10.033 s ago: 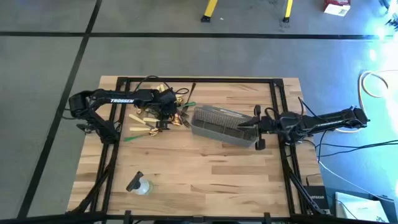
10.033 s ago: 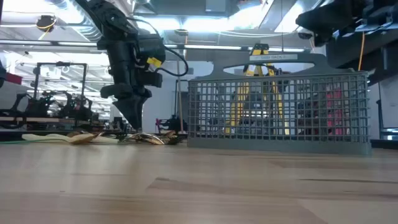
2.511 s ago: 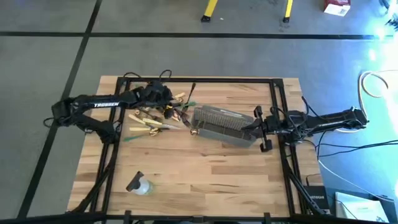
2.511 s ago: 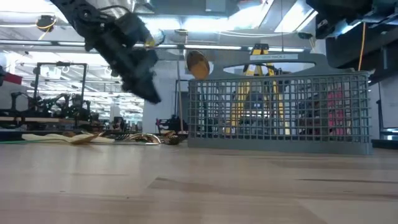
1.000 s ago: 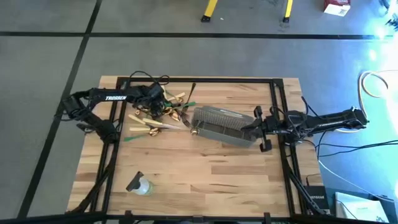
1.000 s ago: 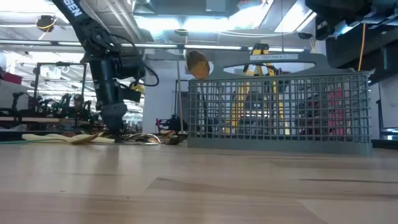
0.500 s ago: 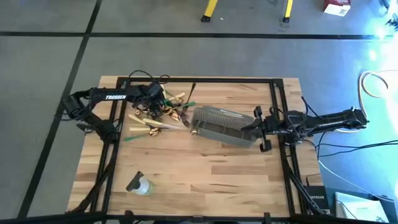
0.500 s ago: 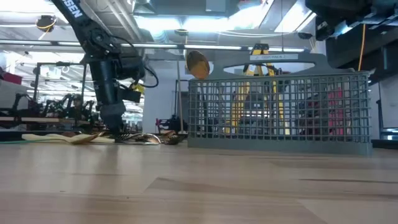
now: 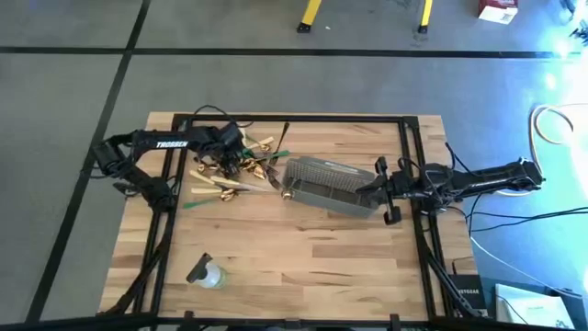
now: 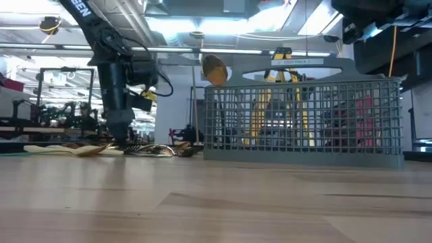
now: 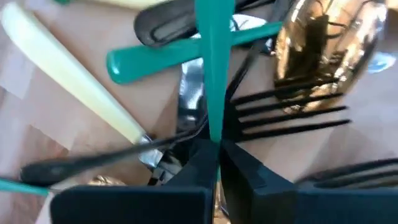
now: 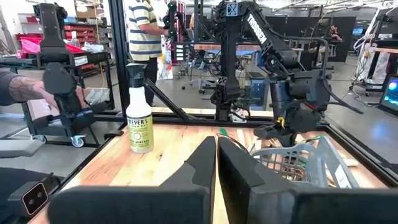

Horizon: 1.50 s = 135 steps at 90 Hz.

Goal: Sort silverware
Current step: Put the gold spoon into the cutlery rack

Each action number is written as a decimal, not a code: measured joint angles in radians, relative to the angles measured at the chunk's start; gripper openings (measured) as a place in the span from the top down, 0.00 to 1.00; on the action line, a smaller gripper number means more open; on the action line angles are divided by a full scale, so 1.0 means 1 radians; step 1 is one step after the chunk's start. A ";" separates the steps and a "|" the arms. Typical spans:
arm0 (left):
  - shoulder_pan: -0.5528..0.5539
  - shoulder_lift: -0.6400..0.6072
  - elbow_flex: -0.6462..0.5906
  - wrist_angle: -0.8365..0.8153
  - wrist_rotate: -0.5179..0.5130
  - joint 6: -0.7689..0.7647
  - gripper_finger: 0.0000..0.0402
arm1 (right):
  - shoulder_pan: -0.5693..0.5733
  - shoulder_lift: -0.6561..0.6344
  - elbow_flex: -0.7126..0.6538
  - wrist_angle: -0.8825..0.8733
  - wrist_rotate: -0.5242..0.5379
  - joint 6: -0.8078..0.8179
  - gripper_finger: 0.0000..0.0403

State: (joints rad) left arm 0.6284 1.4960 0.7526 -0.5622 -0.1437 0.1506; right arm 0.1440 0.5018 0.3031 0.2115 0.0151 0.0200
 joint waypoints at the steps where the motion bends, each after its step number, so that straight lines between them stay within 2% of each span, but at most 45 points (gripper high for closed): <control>1: -0.003 0.000 0.005 -0.005 0.000 -0.003 1.00 | 0.000 0.000 0.000 0.000 0.000 0.000 1.00; 44: -0.200 -0.006 0.239 -0.124 -0.088 -0.031 1.00 | 0.000 0.000 0.000 -0.005 -0.019 0.001 1.00; 86: -0.218 -0.006 0.252 -0.146 -0.086 -0.041 0.99 | 0.000 0.000 0.000 -0.005 -0.027 0.001 1.00; 97: -0.183 -0.006 0.244 -0.132 -0.089 -0.034 0.90 | 0.000 0.000 0.000 -0.005 -0.027 0.001 1.00; 121: -0.113 -0.006 0.091 -0.001 -0.053 -0.047 0.58 | 0.000 0.000 0.000 -0.015 -0.027 0.000 1.00; 135: -0.091 -0.006 0.031 0.105 -0.043 -0.056 0.49 | 0.000 0.000 0.000 -0.015 -0.027 -0.003 1.00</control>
State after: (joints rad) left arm 0.5375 1.4895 0.7833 -0.4576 -0.1865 0.0948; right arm 0.1440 0.5018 0.3031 0.1967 -0.0120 0.0174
